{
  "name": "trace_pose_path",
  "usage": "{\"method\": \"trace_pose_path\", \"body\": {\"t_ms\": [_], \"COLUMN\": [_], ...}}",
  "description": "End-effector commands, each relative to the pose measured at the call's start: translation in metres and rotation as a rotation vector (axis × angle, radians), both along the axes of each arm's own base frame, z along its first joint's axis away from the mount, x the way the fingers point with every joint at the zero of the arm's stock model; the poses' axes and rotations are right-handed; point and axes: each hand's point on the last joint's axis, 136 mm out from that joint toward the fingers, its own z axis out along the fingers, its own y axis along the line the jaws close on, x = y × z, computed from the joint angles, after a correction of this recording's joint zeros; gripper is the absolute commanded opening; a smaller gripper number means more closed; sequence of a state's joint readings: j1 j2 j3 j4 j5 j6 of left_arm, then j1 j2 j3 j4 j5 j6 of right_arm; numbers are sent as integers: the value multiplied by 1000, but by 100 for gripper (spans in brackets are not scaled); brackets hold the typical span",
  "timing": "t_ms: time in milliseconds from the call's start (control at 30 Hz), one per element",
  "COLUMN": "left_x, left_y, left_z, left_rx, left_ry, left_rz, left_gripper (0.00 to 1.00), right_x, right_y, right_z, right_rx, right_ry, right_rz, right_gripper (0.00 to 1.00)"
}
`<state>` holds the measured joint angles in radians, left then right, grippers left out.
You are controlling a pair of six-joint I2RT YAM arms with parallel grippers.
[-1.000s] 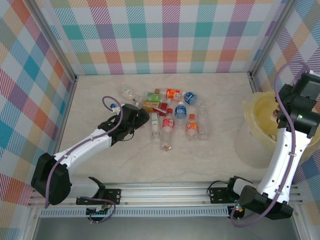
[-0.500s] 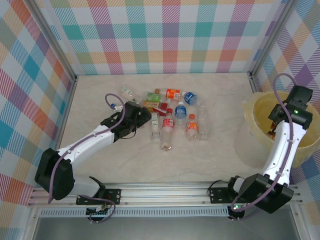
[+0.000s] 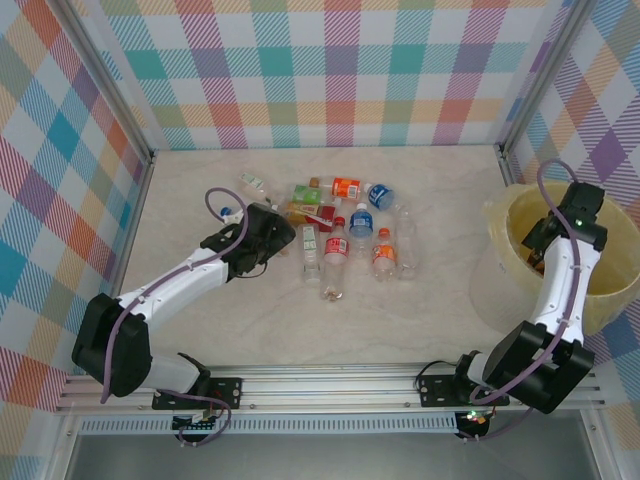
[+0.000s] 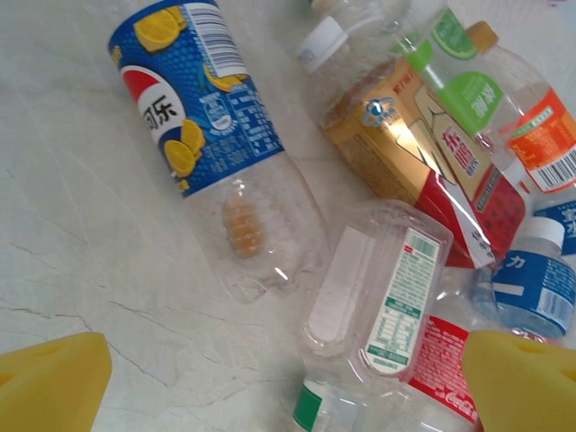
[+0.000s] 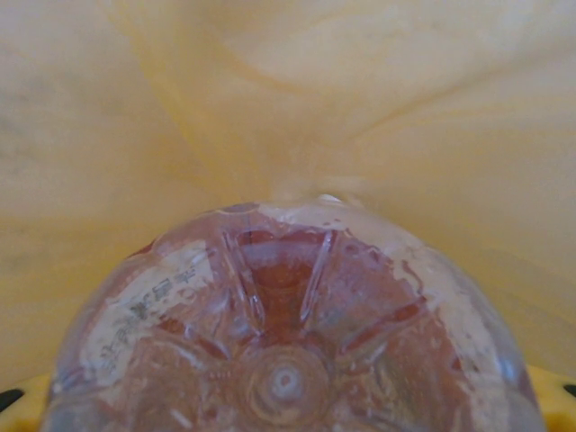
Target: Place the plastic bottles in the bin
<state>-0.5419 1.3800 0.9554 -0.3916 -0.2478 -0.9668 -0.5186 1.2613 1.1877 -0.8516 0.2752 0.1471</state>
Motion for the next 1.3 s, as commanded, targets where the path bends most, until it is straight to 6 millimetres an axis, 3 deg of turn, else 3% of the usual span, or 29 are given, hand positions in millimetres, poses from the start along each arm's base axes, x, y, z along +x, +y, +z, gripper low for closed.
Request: {"method": "trace_pose_path", "body": {"t_ms": [0,133,367,600,800,1100,1267], "left_x": [-5,-5,-4,-7,-9,-12,-12], "left_y": [17,20,22,26,31,36,40], "left_z": [-10,-16,-21,-25,-27,-28,-33], "left_rx": [17,13,-8,-13,-19,-35,-37], "left_ry": [33,51,58,63,63,58,61], "left_rz": [58,64,77,89,101,109,117], "left_gripper": [100,100,100,100,100,100,100], "right_x": [6,6,7,11,9,16,34], "right_y": [-3,0,9,31,54,99,161], "right_z": [2,3,23,74,115,169,200], "right_rx": [-6,-2,-32,-8,44,147,245], "right_ry": [-67,-76,-120,-295,-428,-656,-749], "right_rz": [-24,-23,-2,41,79,197,455], "right_gripper": [62,71,85,100,100,100,100]}}
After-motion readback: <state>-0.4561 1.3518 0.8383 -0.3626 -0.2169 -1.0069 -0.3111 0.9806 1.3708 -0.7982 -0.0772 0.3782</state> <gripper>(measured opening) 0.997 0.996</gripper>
